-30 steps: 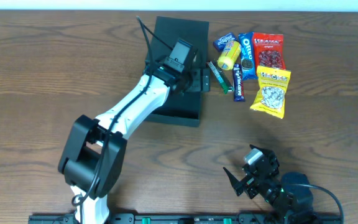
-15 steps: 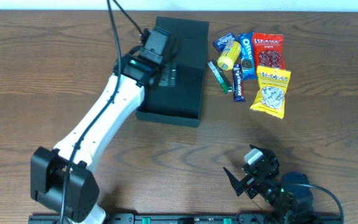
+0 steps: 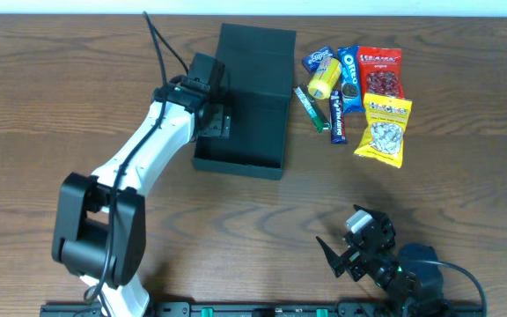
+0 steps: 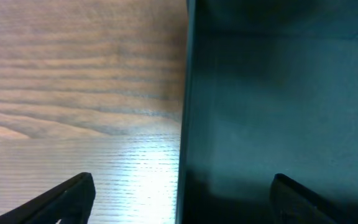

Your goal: Pack container

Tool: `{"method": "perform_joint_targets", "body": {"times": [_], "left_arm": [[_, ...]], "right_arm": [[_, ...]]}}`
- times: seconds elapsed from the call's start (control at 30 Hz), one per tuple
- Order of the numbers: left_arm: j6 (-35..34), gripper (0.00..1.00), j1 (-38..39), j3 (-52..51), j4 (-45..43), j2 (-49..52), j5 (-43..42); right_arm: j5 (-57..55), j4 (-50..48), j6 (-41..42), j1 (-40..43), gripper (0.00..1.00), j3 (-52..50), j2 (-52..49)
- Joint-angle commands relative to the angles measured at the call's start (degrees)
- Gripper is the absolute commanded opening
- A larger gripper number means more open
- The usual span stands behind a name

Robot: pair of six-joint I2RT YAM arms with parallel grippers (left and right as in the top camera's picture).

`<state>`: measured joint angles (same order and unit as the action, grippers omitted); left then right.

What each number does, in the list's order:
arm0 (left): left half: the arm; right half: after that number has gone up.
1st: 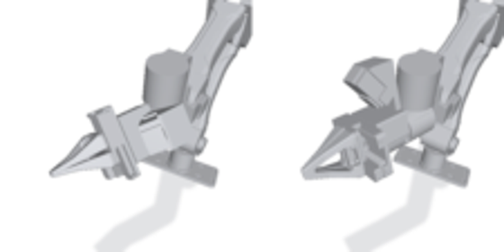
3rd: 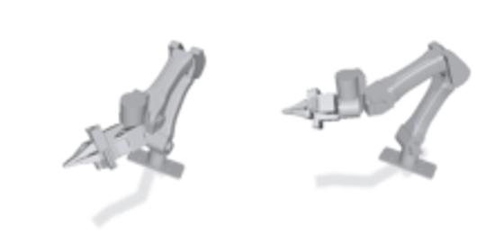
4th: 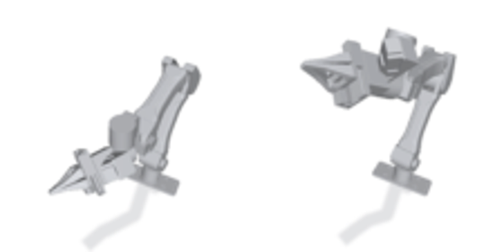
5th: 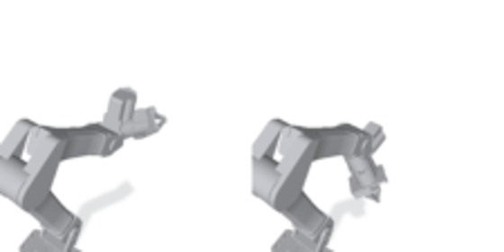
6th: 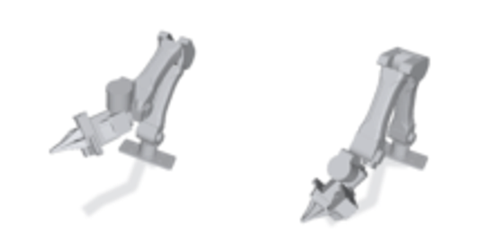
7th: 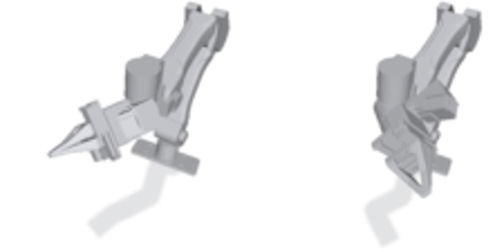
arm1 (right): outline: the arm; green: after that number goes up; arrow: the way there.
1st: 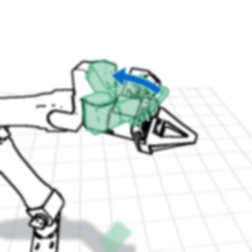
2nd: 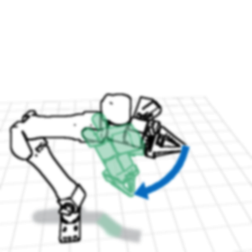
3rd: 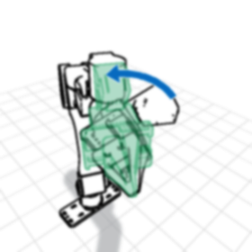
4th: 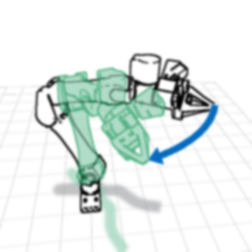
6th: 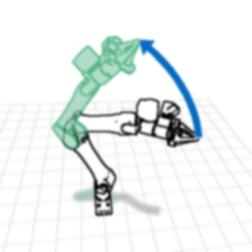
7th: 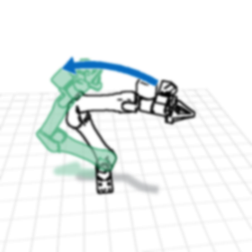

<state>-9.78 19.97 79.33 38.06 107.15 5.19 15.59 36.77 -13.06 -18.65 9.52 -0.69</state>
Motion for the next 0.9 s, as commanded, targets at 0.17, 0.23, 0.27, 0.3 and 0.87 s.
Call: {"method": "perform_joint_targets", "body": {"times": [0.17,0.23,0.27,0.3,0.87], "left_arm": [[-4.79,0.4,-0.24,-0.5,-0.61,4.13,-0.81],[-5.14,0.28,-0.24,-0.5,-0.59,4.66,-0.87],[-5.31,0.23,-0.24,-0.5,-0.57,4.83,-0.98],[-5.35,0.19,-0.24,-0.5,-0.57,4.92,-1.27],[-8.68,0.06,-0.24,-0.5,-0.24,4.92,-2.32]], "right_arm": [[0.04,0.04,-0.72,-0.39,0.99,-0.22,0.37],[0.04,0.04,-0.72,-0.39,0.99,-0.22,0.37],[0.04,0.04,-0.72,-0.39,0.99,-0.22,0.37],[0.07,0.04,-0.72,-0.39,0.99,-0.22,0.37],[0.04,0.04,-0.72,-0.39,0.99,-0.22,0.37]]}}
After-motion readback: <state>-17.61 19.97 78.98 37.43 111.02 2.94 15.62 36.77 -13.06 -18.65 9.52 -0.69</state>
